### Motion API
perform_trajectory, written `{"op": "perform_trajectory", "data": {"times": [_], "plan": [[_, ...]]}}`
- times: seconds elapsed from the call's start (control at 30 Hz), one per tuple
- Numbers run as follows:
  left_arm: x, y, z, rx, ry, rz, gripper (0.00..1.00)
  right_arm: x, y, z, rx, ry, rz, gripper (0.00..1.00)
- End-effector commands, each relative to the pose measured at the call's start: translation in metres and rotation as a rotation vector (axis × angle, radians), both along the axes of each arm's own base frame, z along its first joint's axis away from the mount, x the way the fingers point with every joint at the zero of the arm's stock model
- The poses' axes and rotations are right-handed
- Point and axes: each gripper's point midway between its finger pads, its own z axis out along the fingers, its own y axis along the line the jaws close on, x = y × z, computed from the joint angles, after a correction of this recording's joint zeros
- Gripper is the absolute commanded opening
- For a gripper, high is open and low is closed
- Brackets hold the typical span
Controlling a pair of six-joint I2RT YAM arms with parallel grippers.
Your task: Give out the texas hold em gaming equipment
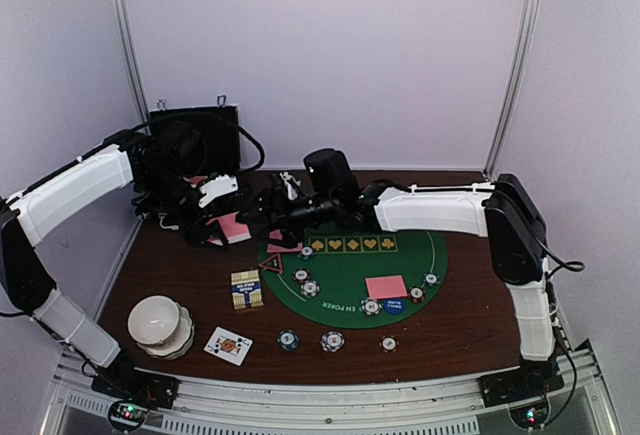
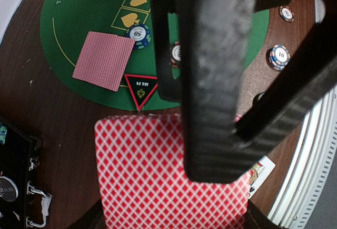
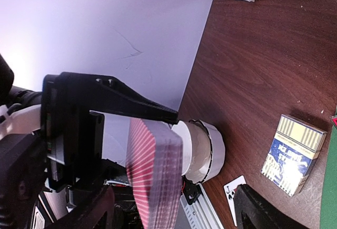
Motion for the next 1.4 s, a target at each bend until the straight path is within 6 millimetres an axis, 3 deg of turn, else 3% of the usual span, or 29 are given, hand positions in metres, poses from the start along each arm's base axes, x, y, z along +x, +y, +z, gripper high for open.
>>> {"op": "perform_trajectory", "data": {"times": [0.0, 0.47, 0.7, 0.93, 1.2, 1.37], "plan": [[0.006, -0.009, 0.014, -0.052, -0.024, -0.003, 0.0, -0.004, 0.016, 0.006, 0.048, 0.005, 0.044, 0.81], [0.005, -0.008, 0.014, -0.052, -0.02, -0.003, 0.0, 0.001, 0.037, 0.0, 0.097, 0.062, 0.068, 0.78], [0.005, -0.009, 0.016, -0.055, -0.024, -0.004, 0.0, 0.007, 0.028, -0.014, 0.072, 0.09, 0.058, 0.73], [0.004, -0.008, 0.016, -0.052, -0.025, -0.004, 0.0, 0.021, 0.005, -0.03, 0.021, 0.103, 0.002, 0.68], [0.006, -0.009, 0.018, -0.056, -0.026, -0.004, 0.0, 0.022, -0.006, -0.018, 0.035, 0.09, 0.002, 0.62], [0.006, -0.008, 0.017, -0.05, -0.026, -0.002, 0.0, 0.019, -0.009, 0.001, 0.081, 0.081, 0.007, 0.5]]}}
